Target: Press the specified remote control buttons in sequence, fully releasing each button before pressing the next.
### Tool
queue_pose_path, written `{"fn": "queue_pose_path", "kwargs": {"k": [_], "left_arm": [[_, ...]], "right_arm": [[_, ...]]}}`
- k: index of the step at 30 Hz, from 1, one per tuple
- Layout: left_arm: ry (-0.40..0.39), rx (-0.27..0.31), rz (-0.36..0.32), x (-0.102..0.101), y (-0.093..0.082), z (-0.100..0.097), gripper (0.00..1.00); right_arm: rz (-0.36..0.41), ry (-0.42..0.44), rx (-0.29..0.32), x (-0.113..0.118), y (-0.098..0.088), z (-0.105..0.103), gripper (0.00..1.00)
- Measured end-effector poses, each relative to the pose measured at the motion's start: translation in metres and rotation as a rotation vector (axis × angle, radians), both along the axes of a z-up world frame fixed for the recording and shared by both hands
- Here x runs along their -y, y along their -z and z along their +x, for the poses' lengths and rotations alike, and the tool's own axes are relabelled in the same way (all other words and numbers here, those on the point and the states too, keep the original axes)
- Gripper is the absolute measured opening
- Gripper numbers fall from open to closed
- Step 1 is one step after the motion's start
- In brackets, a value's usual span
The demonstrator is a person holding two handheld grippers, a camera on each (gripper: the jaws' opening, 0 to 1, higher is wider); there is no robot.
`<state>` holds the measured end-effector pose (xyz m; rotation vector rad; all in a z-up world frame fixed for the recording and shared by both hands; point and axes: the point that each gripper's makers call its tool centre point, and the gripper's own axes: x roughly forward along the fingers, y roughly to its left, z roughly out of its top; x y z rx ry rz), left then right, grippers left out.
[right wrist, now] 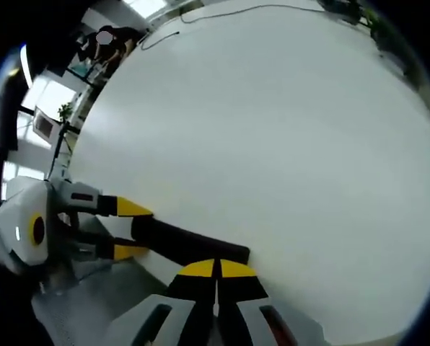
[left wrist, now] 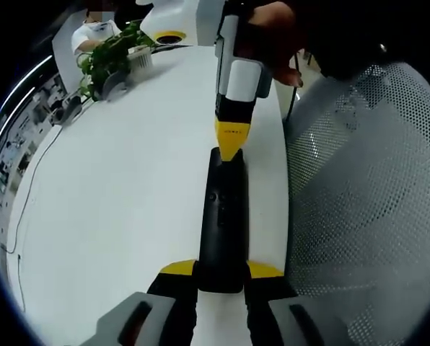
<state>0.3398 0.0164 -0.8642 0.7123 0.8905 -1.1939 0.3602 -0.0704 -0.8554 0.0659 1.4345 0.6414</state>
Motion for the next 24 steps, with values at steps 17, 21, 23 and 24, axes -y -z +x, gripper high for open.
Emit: {"fn": "queue_pose_path", "kwargs": {"k": [17, 21, 23, 24], "left_arm": [[0.004, 0.001, 0.002, 0.0, 0.0002, 0.0005, 0.24], [0.003, 0.0, 0.004, 0.0001, 0.0002, 0.0004, 0.24], [0.003, 0.0, 0.005, 0.0001, 0.0002, 0.0003, 0.24], [0.003, 0.0, 0.005, 0.0001, 0.0002, 0.0003, 0.24]], "right_arm": [[-0.026, -0.075, 0.041, -0.0012, -0.0016, -0.0011, 0.0], [-0.012, -0.07, 0.036, -0.0032, -0.0025, -0.0018, 0.0], [0.007, -0.07, 0.03, -0.007, -0.0033, -0.0026, 0.0], [0.009, -0.072, 0.032, -0.0083, -0.0034, -0.0024, 0.0]]}}
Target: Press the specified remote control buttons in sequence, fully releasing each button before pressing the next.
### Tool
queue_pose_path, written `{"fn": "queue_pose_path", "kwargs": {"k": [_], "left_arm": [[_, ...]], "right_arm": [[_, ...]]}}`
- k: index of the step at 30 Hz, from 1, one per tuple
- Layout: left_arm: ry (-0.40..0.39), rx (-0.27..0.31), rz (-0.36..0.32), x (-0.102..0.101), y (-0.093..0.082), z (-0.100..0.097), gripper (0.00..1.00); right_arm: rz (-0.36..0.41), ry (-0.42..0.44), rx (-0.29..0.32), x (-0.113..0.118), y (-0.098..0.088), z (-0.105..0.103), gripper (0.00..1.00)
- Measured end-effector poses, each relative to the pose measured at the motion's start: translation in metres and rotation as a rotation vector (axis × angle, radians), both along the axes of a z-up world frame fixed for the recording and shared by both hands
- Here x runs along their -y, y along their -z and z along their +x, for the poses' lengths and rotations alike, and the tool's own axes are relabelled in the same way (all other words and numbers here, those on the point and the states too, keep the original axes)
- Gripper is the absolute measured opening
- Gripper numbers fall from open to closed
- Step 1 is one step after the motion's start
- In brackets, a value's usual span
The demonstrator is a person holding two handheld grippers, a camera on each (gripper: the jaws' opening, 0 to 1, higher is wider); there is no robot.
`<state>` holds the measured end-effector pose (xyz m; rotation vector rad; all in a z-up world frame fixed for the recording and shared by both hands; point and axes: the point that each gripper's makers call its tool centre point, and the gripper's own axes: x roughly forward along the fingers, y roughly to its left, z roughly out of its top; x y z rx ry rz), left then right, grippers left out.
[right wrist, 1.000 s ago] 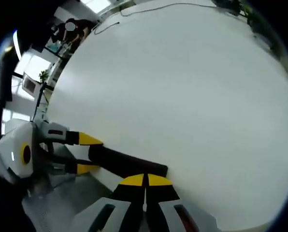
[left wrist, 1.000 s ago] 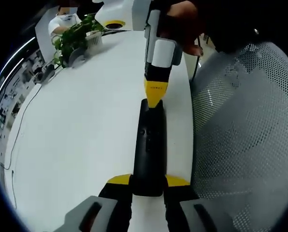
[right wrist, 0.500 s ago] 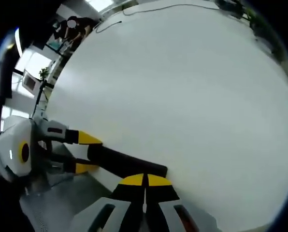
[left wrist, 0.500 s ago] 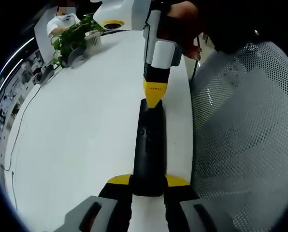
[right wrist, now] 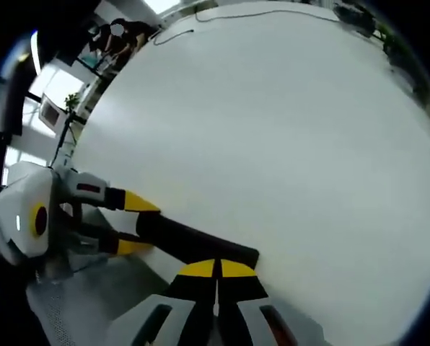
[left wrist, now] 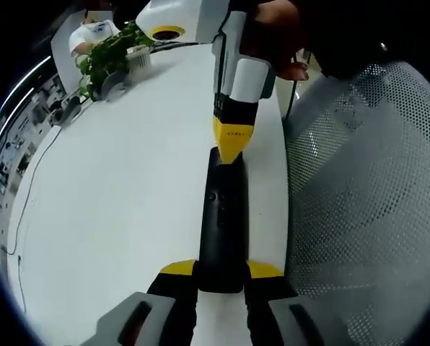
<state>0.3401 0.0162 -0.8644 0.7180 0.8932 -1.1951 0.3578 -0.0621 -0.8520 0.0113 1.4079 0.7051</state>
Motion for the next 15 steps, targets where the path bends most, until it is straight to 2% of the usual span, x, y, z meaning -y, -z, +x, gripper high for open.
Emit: {"fn": "queue_pose_path", "kwargs": {"k": [5, 15], "left_arm": [[0.001, 0.001, 0.001, -0.0001, 0.0001, 0.0001, 0.24], [0.001, 0.0, 0.0, 0.0, 0.0004, 0.0001, 0.24]], "right_arm": [[-0.019, -0.044, 0.028, -0.0032, 0.0027, 0.0003, 0.0], [-0.012, -0.023, 0.022, -0.0029, 0.0034, 0.0014, 0.0]]}}
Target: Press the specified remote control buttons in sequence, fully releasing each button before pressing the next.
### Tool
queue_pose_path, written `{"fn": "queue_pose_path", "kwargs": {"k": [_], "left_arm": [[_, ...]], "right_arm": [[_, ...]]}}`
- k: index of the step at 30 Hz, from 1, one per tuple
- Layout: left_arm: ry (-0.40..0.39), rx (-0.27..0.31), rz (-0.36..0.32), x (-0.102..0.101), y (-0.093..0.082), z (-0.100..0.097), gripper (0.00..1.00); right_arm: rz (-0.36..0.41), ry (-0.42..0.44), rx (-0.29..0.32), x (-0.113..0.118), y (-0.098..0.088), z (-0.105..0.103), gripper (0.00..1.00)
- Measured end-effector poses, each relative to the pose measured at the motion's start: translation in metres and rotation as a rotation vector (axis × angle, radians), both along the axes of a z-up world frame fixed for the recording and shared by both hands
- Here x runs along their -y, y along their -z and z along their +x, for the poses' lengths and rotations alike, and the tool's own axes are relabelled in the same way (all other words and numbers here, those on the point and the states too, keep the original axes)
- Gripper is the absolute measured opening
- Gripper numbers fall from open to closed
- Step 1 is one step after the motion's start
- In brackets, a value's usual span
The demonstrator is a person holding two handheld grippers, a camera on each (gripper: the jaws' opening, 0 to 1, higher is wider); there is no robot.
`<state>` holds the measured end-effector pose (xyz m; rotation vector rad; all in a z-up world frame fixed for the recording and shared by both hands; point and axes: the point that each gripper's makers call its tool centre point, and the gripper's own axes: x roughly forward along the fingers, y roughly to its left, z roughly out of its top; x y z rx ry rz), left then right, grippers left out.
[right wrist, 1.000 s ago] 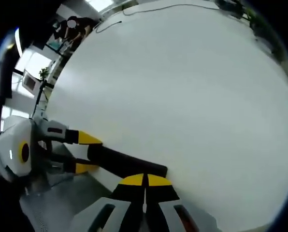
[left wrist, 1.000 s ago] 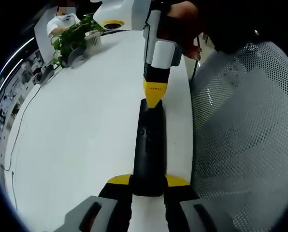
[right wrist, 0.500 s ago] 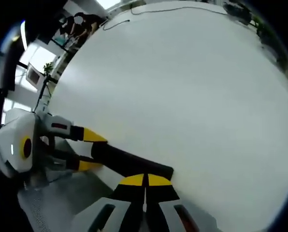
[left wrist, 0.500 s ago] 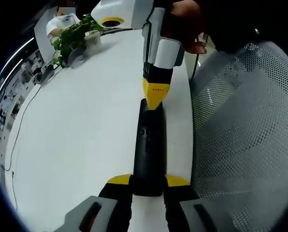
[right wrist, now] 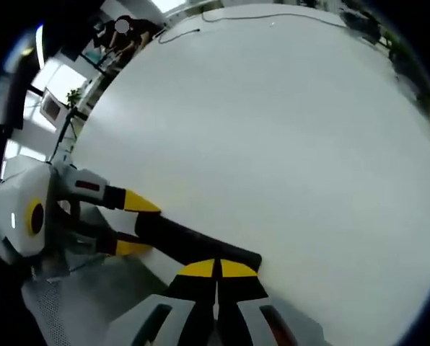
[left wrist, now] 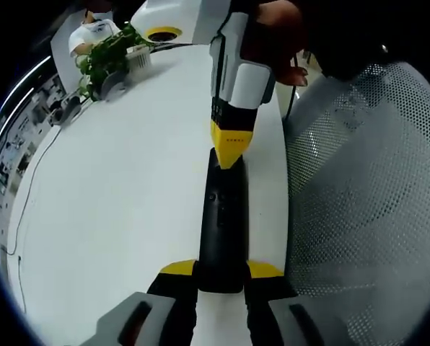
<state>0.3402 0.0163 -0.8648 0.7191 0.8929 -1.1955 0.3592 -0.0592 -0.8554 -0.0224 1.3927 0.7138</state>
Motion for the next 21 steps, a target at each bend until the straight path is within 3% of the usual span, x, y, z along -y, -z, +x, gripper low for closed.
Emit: {"fn": "queue_pose_path", "kwargs": {"k": [9, 21], "left_arm": [[-0.002, -0.004, -0.002, 0.0, 0.0002, 0.0, 0.25], [-0.001, 0.003, -0.011, 0.0003, -0.0001, 0.0, 0.24]], "right_arm": [[-0.048, -0.031, 0.025, -0.002, 0.0005, -0.0009, 0.0], [-0.037, -0.03, 0.026, -0.0004, -0.0007, -0.0003, 0.0]]}}
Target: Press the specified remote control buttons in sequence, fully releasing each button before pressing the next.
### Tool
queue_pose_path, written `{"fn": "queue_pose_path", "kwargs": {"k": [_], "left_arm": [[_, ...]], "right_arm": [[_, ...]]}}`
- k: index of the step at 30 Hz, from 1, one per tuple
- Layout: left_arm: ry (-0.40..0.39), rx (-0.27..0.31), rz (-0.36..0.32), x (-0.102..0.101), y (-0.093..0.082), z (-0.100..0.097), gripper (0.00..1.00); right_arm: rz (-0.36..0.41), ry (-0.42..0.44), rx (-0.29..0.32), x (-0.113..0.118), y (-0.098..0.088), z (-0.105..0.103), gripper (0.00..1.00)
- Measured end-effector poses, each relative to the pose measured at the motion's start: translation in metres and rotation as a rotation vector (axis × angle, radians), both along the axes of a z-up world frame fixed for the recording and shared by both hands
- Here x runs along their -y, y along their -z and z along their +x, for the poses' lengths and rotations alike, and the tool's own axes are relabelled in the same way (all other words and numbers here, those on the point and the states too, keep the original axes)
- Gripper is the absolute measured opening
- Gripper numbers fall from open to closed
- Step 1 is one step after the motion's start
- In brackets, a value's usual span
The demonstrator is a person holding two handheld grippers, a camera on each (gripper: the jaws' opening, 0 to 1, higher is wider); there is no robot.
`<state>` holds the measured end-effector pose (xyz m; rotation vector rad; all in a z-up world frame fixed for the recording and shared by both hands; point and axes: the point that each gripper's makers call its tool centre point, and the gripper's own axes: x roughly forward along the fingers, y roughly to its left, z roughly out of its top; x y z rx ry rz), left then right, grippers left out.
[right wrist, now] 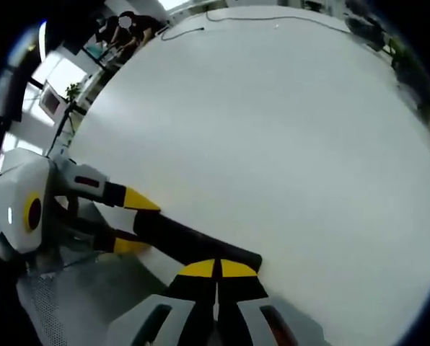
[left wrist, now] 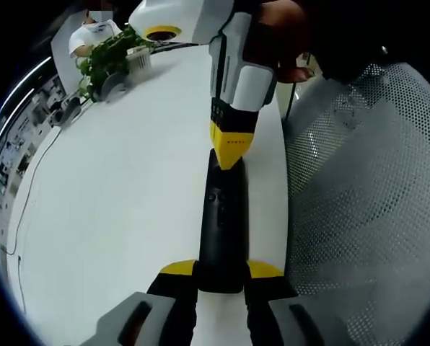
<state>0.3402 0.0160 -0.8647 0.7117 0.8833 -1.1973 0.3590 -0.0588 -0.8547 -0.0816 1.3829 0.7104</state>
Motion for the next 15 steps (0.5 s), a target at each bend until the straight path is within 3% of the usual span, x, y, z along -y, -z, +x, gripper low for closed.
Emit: {"fn": "queue_pose_path", "kwargs": {"k": [6, 15], "left_arm": [[0.006, 0.0, 0.001, 0.0, 0.0, 0.0, 0.24], [0.006, -0.004, 0.008, 0.0, 0.0, 0.0, 0.24]], "right_arm": [[0.036, 0.012, 0.052, -0.007, -0.005, 0.009, 0.0], [0.095, 0.054, 0.03, -0.018, -0.005, 0.01, 0.0]]}}
